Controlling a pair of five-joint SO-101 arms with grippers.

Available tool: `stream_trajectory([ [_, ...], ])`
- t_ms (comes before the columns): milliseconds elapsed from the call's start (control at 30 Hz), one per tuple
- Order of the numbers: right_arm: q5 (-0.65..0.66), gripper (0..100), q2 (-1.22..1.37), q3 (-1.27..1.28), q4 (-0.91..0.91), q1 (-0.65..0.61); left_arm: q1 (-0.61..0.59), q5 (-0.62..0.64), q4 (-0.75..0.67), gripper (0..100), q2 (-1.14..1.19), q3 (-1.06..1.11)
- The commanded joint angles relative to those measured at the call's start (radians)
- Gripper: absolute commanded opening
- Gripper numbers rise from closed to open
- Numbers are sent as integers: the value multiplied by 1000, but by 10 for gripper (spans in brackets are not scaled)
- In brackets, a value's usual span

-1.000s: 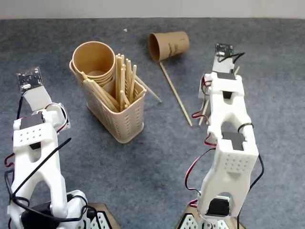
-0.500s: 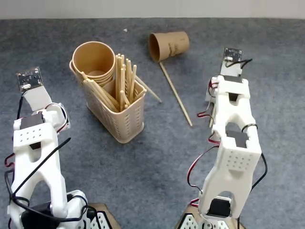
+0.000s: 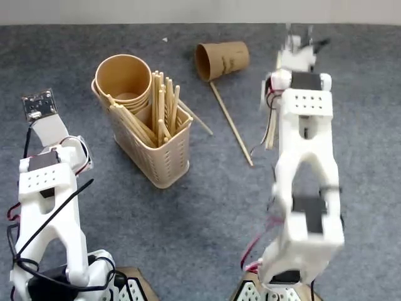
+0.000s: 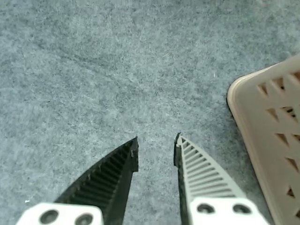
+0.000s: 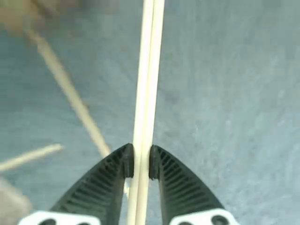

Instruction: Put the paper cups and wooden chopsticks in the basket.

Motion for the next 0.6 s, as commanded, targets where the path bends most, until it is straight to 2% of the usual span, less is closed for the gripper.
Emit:
stream_trajectory([
  [0,-2,4,-386,-76,64,-151,12,-8,-35,154,-19,2],
  [133,-2,4,-565,-74,1,-337,12,-8,-34,154,-19,2],
  [367,-8,4,-601,-65,-314,-581,12,-8,-34,154,-19,2],
  [567,-8,4,-634,226,-668,-720,12,-9,-34,154,-19,2],
])
